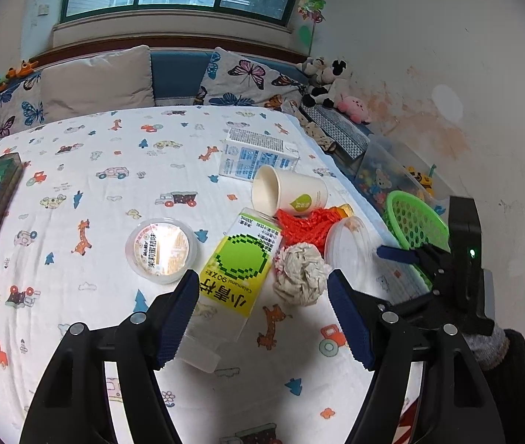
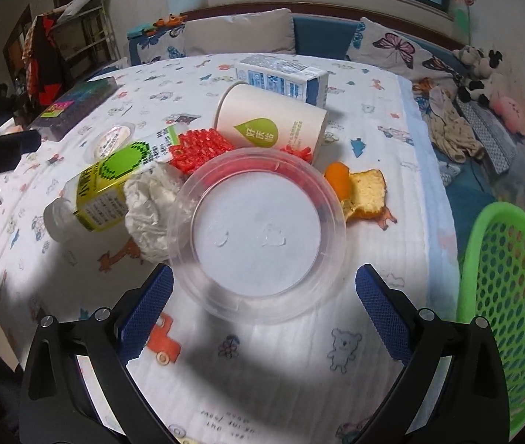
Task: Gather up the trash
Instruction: 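Grasp the large clear plastic lid with the right gripper while the left gripper reaches the crumpled tissue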
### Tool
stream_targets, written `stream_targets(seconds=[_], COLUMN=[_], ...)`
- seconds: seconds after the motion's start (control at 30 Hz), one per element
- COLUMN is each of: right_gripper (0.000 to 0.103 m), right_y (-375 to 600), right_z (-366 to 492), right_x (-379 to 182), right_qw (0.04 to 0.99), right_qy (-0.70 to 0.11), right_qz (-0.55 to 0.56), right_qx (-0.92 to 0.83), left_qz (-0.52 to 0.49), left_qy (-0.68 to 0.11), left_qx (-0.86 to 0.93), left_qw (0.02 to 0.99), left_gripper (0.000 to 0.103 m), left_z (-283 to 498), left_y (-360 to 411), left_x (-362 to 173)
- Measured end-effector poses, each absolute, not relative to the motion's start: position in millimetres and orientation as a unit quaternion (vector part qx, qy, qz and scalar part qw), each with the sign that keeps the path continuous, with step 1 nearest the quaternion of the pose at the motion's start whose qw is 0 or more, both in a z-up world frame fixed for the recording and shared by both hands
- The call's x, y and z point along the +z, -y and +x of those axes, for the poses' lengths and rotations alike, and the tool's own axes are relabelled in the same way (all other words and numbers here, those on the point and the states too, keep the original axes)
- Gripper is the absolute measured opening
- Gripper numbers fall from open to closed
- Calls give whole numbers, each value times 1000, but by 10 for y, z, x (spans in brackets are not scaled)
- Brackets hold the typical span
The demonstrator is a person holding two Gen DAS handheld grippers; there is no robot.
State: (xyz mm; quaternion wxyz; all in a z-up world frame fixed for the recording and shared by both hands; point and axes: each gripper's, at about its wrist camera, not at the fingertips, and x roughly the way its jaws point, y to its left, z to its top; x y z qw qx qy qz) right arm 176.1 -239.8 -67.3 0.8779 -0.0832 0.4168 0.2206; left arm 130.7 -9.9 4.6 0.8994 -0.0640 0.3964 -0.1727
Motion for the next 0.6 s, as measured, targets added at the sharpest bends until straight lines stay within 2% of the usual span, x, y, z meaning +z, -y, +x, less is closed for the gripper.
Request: stream_targets(seconds=[0.23, 0.33, 0.6], right_gripper=[97, 94, 93], right_y=[2319, 2312, 2460], right_z=[1803, 1821, 1723], right_x=[-681, -684, -571], right_qw=[883, 882, 888], right_qy=[-406, -407, -399], right_qz=[-104, -100, -78], right_qx=[212, 216, 214], left_qz=[-59, -56, -39], left_qy=[-403, -404, -406], left_qx=[-181, -185, -203], left_qw=[895, 894, 890], left_gripper=[69, 69, 69], left_z=[1298, 1299, 1286], left_y=[152, 178, 314], left_x=[-14, -24, -65])
